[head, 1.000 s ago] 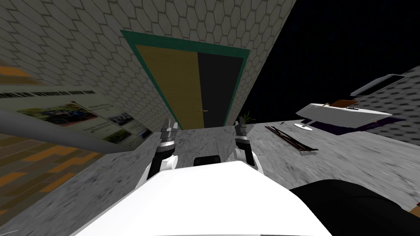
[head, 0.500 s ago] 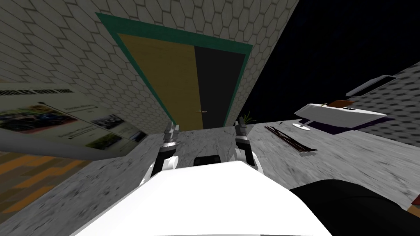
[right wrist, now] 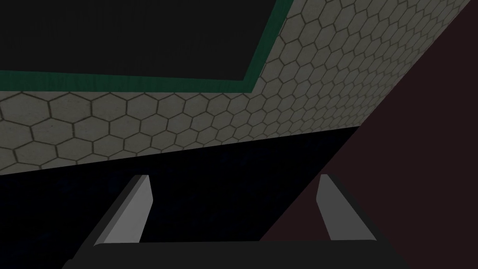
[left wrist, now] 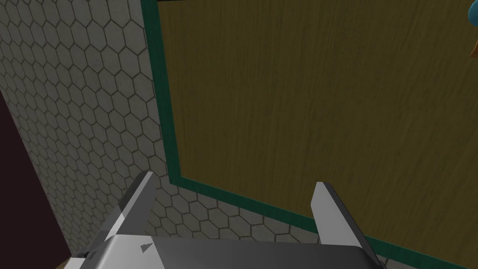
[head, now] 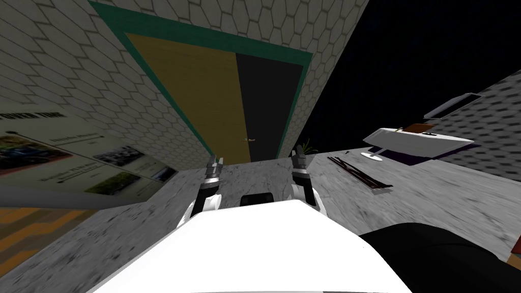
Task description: Pull the door open
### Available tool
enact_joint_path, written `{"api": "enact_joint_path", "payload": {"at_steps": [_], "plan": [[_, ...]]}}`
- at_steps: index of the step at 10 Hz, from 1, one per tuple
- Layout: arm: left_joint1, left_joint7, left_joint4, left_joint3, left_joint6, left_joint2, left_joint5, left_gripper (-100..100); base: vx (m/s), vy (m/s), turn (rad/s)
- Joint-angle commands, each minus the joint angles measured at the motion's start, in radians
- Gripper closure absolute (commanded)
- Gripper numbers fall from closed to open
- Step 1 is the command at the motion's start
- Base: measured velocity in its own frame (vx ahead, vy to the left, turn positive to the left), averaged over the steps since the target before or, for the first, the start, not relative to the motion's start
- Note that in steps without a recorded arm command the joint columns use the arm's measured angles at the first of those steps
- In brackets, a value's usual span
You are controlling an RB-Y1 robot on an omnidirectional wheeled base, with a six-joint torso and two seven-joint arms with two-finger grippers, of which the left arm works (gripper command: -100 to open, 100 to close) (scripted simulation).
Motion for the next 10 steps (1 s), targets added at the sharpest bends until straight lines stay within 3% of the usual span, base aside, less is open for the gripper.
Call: {"api": "enact_joint_path", "payload": {"at_steps": [1,2,10], "plan": [[-0.002,0.005,0.028,0.003,-0.011,0.005,0.004,-100,0.089,-0.022,-0.029],[-0.01,0.012,0.068,0.009,-0.024,0.012,0.009,-100,0.141,-0.006,-0.063],[-0.042,0.042,0.244,0.034,-0.085,0.043,0.034,-100,0.112,-0.03,-0.042]]}}
